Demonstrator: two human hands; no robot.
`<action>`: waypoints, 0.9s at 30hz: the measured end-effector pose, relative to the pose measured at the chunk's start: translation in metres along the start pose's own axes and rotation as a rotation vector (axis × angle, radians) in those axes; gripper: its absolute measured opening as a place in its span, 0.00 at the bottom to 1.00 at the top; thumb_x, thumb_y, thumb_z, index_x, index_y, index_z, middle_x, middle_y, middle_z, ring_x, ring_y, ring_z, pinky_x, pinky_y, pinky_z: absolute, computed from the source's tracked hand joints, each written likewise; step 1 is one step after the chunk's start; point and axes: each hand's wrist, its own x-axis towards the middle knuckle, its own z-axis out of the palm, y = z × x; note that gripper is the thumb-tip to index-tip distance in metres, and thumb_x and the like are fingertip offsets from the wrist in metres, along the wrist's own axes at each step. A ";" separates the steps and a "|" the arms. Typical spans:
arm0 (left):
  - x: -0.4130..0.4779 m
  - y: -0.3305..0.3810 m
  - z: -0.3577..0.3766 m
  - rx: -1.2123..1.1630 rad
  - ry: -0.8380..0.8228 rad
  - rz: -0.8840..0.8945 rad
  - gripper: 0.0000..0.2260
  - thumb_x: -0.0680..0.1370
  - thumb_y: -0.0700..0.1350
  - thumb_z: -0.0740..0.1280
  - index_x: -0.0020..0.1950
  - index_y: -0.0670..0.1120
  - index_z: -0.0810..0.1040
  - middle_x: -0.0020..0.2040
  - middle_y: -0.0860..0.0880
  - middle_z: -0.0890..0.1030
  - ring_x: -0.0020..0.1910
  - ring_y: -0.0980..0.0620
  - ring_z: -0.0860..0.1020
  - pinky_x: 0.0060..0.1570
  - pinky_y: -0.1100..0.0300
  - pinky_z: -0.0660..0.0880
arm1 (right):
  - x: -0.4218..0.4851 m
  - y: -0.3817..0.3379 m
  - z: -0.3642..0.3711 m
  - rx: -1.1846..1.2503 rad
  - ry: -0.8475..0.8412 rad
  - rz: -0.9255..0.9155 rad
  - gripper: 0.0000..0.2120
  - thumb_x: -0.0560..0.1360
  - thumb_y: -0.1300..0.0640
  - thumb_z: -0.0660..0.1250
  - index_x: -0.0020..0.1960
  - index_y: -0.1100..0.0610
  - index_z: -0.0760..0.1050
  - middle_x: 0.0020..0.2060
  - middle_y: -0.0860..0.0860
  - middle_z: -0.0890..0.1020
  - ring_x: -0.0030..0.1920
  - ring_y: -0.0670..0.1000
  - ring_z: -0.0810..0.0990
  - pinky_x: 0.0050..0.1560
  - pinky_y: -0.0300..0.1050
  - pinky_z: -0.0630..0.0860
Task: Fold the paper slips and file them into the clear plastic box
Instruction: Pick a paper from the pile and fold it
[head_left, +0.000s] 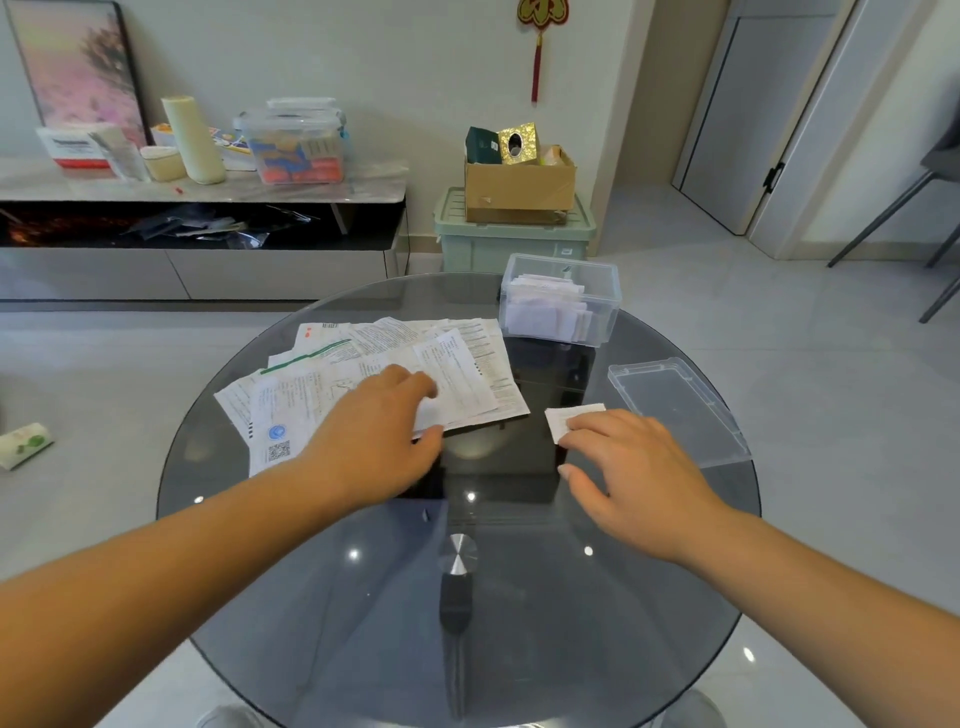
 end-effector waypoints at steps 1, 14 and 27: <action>-0.005 -0.011 -0.001 0.091 -0.017 -0.028 0.22 0.81 0.55 0.63 0.72 0.49 0.70 0.68 0.48 0.73 0.64 0.48 0.73 0.62 0.53 0.73 | 0.000 -0.001 0.001 -0.002 0.035 -0.004 0.17 0.77 0.44 0.59 0.57 0.50 0.81 0.56 0.44 0.80 0.59 0.51 0.77 0.56 0.45 0.67; -0.080 -0.022 -0.006 0.302 -0.200 0.123 0.34 0.75 0.65 0.39 0.68 0.53 0.72 0.68 0.51 0.73 0.66 0.49 0.72 0.68 0.53 0.67 | 0.018 -0.087 -0.005 0.271 -0.132 -0.236 0.22 0.80 0.45 0.53 0.68 0.48 0.76 0.68 0.42 0.76 0.67 0.44 0.68 0.70 0.40 0.63; -0.104 -0.034 -0.016 0.059 -0.504 0.368 0.48 0.66 0.77 0.67 0.79 0.65 0.48 0.80 0.60 0.41 0.78 0.60 0.38 0.71 0.66 0.35 | -0.012 -0.066 -0.004 0.344 -0.269 -0.244 0.28 0.75 0.32 0.54 0.65 0.44 0.79 0.72 0.35 0.69 0.72 0.25 0.53 0.74 0.29 0.48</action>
